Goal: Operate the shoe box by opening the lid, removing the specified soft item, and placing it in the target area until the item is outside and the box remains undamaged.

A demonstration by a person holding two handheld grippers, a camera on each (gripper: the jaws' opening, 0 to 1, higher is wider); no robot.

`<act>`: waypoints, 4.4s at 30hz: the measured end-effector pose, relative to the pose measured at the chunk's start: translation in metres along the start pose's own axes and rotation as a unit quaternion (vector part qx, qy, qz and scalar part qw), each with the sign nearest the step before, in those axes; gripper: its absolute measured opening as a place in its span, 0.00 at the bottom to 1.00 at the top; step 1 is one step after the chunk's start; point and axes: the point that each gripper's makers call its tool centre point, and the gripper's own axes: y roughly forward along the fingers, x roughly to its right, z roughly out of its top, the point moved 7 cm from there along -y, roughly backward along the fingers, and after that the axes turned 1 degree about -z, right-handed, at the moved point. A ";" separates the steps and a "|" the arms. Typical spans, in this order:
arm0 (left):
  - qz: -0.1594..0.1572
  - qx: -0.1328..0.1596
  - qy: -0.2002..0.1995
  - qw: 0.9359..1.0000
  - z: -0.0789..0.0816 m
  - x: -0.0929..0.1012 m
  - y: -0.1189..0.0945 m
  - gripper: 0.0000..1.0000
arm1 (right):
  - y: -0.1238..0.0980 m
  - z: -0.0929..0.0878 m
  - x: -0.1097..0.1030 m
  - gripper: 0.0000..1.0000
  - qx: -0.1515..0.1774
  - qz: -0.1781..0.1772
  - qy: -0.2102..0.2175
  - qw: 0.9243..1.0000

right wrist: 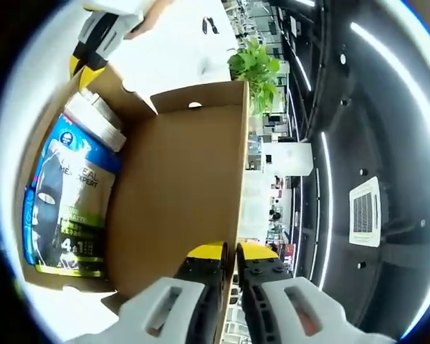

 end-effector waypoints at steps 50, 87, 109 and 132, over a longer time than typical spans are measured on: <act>-0.011 -0.011 0.002 1.000 -0.004 0.003 0.007 0.11 | 0.040 -0.014 0.018 0.03 -0.003 0.110 0.037 0.993; -0.009 -0.017 0.005 1.000 0.000 0.010 0.008 0.11 | 0.055 -0.020 0.021 0.03 -0.021 0.153 0.063 0.986; -0.007 -0.020 0.009 1.000 0.002 0.011 0.008 0.11 | 0.071 -0.024 0.021 0.03 -0.035 0.173 0.068 0.982; -0.008 -0.020 0.010 1.000 -0.002 0.003 0.008 0.11 | 0.082 -0.029 0.023 0.03 -0.034 0.213 0.074 0.974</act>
